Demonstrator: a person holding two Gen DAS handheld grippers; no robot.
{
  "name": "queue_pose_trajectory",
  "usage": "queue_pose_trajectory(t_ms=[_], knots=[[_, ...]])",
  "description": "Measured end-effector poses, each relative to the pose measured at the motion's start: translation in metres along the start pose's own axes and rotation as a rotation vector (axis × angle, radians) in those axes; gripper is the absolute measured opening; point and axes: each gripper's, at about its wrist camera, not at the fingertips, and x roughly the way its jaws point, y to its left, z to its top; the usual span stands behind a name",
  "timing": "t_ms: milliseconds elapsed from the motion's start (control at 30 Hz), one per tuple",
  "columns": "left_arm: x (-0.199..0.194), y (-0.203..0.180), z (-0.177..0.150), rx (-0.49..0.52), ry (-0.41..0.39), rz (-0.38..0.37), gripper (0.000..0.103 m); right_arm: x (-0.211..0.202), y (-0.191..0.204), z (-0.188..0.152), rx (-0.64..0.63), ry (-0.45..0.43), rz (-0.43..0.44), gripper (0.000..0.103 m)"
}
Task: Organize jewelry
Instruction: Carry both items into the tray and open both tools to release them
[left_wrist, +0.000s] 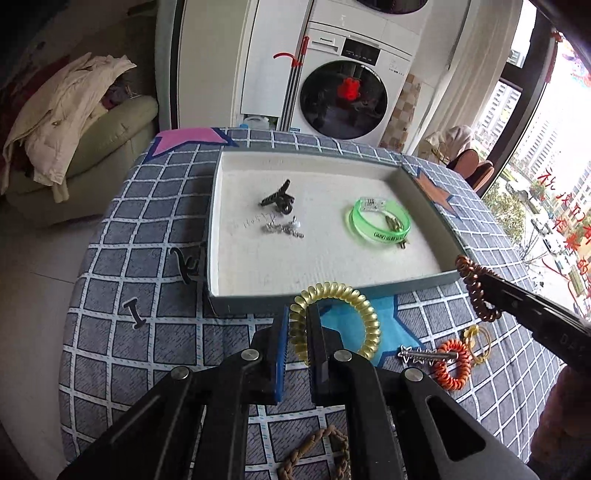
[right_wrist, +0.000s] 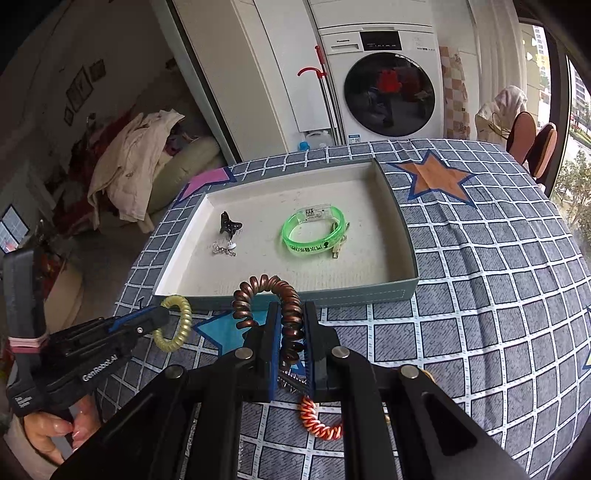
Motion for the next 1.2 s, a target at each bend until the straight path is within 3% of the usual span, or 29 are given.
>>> queue_pose_trajectory(t_ms=[200,400,600,733,1000,1200], knots=[[-0.021,0.016,0.022,0.031,-0.029,0.018,0.029,0.021,-0.001,0.024,0.015,0.022,0.004,0.012],[0.001,0.015,0.048,0.081,-0.004,0.047,0.029,0.057,0.0,0.039,0.033,0.098,0.026,0.012],[0.031,0.016,0.053,0.118,0.047,0.074,0.029,0.096,0.001,0.046,0.052,0.185,0.035,0.012],[0.048,0.02,0.052,0.114,0.076,0.089,0.029,0.112,-0.002,0.047,0.042,0.203,-0.011,0.012],[0.064,0.019,0.047,0.139,0.079,0.154,0.029,0.12,-0.015,0.055,-0.003,0.144,-0.156,0.012],[0.063,0.014,0.044,0.168,0.046,0.195,0.029,0.125,-0.02,0.051,-0.011,0.131,-0.187,0.013]])
